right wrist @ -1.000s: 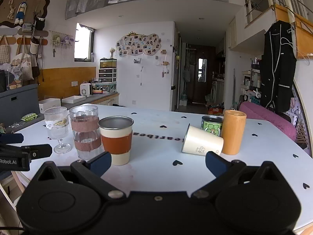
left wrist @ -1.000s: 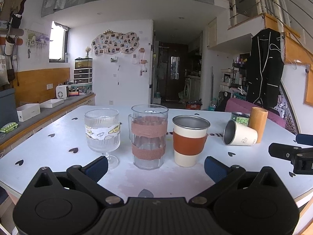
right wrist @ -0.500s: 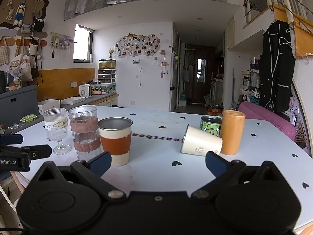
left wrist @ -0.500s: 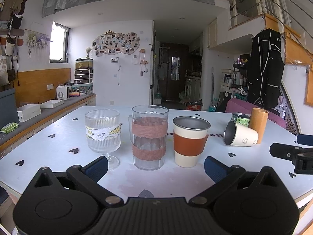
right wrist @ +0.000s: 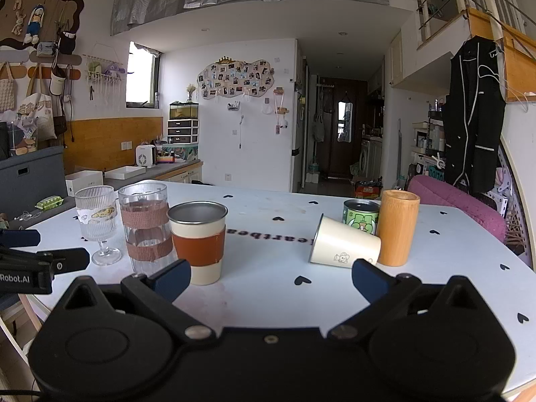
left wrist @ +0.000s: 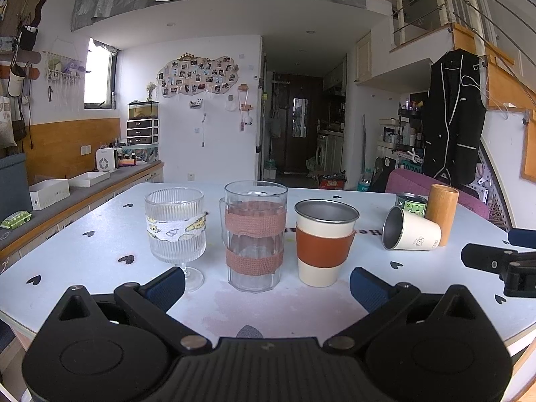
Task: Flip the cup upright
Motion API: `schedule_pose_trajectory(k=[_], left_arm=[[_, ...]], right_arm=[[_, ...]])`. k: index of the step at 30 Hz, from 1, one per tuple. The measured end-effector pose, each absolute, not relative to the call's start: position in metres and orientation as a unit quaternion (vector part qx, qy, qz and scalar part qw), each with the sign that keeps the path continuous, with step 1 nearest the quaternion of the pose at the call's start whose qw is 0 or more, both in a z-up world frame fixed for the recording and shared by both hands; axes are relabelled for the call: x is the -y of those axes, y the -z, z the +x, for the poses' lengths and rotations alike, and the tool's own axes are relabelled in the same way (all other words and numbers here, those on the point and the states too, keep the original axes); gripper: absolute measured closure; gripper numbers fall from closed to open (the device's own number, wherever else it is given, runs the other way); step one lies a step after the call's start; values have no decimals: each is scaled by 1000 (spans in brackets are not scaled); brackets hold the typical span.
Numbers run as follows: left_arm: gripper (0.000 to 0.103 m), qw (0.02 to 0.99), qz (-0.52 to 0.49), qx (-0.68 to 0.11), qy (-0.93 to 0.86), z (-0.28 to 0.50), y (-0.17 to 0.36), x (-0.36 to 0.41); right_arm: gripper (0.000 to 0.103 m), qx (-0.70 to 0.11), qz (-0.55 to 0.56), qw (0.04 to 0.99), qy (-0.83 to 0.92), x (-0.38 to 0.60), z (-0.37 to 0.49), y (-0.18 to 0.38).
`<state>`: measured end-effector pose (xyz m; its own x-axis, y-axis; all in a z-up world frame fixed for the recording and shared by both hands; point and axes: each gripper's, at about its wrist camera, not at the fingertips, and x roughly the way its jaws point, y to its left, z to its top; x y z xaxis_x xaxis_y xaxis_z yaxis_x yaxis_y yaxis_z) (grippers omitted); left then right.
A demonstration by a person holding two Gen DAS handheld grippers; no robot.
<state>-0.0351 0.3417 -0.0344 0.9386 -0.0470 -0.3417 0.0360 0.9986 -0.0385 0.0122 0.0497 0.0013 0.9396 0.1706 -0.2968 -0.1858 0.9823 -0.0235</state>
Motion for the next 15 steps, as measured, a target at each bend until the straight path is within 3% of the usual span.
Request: schedule_pose_trajectory(k=[15], left_arm=[[0,984,-16,-174,20,-35,34,-341]], right_arm=[[0,-148,-25,985,-90,-49,14,0]])
